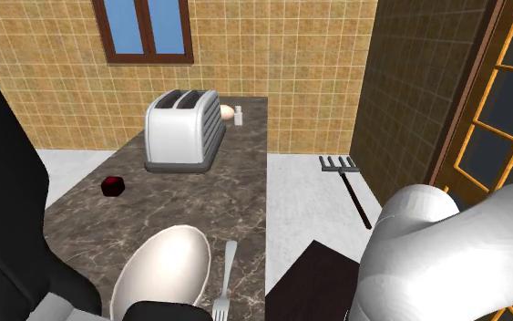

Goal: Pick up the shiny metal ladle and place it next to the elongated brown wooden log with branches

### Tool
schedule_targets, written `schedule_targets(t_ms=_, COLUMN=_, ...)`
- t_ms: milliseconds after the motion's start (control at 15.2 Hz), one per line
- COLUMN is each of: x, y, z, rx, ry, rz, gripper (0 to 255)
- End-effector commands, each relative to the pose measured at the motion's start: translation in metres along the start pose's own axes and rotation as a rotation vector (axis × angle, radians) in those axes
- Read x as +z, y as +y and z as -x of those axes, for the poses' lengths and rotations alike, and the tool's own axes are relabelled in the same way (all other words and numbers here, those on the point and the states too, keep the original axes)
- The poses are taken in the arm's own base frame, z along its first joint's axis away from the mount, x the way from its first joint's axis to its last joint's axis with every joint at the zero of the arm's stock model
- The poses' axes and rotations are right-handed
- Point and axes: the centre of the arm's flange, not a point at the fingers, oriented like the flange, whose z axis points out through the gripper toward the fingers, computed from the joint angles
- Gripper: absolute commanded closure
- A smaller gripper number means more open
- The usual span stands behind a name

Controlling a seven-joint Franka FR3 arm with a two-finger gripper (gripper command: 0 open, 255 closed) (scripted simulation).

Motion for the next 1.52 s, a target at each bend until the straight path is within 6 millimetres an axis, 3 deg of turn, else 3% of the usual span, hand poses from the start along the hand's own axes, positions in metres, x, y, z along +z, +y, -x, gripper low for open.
schedule_targets(t_ms=0, x=0.005, y=0.000, z=0.009, rx=0.001, ry=-0.001, rz=0.001, gripper=255)
schedule_targets(t_ms=1452, x=0.121, y=-0.013, z=0.012, rx=0.001, ry=-0.001, rz=0.001, gripper=255)
